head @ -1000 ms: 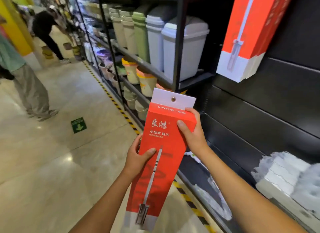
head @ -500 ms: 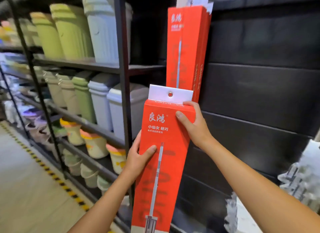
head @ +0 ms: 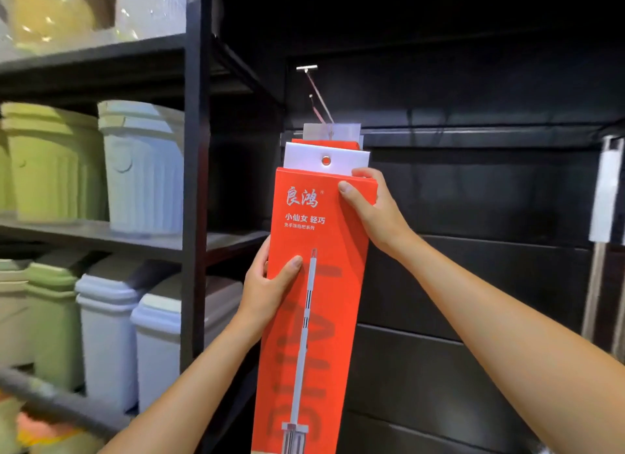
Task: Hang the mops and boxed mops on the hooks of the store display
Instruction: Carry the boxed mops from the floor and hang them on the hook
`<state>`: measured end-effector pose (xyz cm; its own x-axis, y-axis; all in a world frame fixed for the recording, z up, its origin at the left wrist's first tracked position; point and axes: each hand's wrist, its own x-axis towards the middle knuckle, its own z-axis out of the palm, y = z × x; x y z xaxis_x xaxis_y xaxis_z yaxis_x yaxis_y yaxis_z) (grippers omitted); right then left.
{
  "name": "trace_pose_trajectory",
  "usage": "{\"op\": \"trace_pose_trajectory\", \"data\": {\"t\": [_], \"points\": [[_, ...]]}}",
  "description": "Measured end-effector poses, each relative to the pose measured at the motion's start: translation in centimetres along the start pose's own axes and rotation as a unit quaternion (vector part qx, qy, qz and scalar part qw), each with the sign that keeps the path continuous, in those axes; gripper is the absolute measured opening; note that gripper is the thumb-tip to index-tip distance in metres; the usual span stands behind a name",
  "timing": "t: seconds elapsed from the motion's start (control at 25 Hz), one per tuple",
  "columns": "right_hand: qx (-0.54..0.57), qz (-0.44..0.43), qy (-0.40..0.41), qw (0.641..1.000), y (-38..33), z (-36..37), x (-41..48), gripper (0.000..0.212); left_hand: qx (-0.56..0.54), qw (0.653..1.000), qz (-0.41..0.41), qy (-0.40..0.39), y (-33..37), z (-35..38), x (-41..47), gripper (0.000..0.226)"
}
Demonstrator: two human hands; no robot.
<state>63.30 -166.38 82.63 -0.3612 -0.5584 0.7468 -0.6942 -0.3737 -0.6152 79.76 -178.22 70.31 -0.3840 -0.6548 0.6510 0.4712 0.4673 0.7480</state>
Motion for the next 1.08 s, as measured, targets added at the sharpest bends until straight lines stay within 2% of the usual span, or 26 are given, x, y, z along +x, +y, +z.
{"op": "trace_pose_trajectory", "data": {"t": [0.24, 0.44, 0.68, 1.08], "points": [[-0.036, -0.023, 0.005, 0.999, -0.4, 1.4, 5.0, 0.070, -0.045, 0.999, 0.008, -0.005, -0.2, -0.9, 4.8, 0.051], [-0.038, -0.042, 0.022, 0.998, -2.0, 1.3, 8.4, 0.082, -0.077, 0.997, 0.021, -0.025, 1.2, -0.9, 8.3, 0.051], [-0.063, -0.074, 0.031, 0.995, -4.8, 0.7, 10.7, 0.075, -0.098, 0.994, 0.042, -0.035, 3.0, -1.2, 10.9, 0.052], [-0.128, -0.039, 0.039, 0.990, -3.9, 1.2, 12.7, 0.093, -0.115, 0.992, -0.003, -0.052, 1.6, -1.1, 13.2, 0.045]]}}
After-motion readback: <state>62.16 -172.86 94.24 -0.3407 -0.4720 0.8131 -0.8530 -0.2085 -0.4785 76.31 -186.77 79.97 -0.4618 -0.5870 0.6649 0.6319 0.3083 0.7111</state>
